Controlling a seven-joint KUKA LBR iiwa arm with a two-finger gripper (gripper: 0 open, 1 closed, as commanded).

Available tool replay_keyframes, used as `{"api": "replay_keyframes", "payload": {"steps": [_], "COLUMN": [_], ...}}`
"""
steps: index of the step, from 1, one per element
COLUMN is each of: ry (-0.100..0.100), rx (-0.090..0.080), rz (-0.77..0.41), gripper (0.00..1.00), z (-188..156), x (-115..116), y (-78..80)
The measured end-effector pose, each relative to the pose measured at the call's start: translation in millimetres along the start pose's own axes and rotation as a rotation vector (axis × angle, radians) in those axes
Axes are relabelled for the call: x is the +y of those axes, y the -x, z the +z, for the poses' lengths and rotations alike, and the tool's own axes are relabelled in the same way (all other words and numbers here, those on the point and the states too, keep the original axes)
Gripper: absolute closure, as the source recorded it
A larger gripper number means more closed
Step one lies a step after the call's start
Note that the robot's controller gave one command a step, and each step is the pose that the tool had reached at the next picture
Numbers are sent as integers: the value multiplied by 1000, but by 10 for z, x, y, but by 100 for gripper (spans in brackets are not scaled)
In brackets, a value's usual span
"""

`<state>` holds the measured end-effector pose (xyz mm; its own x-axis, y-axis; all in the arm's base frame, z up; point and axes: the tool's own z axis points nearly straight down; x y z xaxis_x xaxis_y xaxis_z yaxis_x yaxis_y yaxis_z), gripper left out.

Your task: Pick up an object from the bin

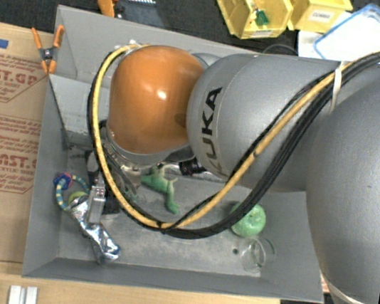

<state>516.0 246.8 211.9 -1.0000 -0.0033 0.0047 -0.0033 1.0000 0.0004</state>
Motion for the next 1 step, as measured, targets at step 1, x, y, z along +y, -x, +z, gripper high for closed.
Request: {"api": "replay_keyframes", "payload": {"steps": [1], "ry": [1], "rx": [-6], "rz": [3], "gripper": [0], "z": [-28], "x": [-11], "y": [20]}}
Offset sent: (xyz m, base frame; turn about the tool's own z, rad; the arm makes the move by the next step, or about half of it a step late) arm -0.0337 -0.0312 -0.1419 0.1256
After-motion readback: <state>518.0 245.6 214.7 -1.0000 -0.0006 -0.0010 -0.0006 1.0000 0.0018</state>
